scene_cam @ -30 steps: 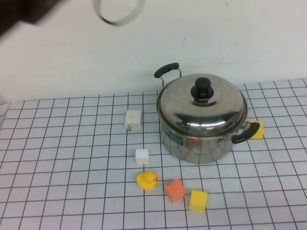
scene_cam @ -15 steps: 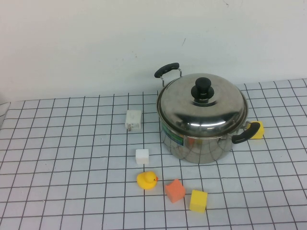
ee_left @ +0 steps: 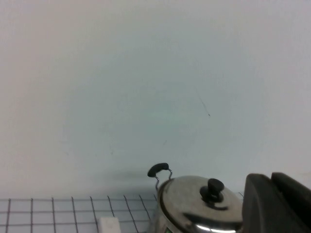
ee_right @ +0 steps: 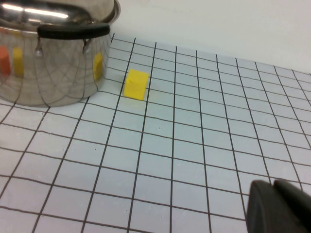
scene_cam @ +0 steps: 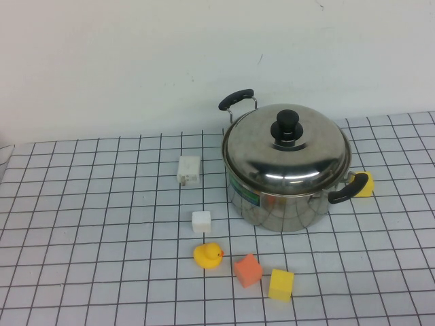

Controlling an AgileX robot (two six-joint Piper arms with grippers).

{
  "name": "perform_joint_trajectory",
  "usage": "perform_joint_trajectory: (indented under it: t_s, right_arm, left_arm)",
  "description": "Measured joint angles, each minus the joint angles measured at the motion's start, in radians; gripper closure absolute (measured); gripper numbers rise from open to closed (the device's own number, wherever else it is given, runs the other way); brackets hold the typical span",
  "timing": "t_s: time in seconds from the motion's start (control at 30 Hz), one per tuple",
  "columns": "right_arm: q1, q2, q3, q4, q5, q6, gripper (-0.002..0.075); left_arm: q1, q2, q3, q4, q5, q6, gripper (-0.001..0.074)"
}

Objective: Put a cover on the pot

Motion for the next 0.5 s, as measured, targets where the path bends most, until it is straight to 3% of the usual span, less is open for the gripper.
perform_joint_trajectory:
  t_s: [0.33, 0.5]
  right_arm:
    - [0.0, 0.0, 0.0, 0.0, 0.0, 0.0, 0.0717]
    - [0.0, 0.0, 0.0, 0.0, 0.0, 0.0, 0.0717]
  left_arm:
    - [0.0, -0.211, 0.135, -0.051, -0.006, 0.0, 0.0735]
    - [0.0, -0.234, 0.137, -0.017, -0.139, 0.0, 0.0735]
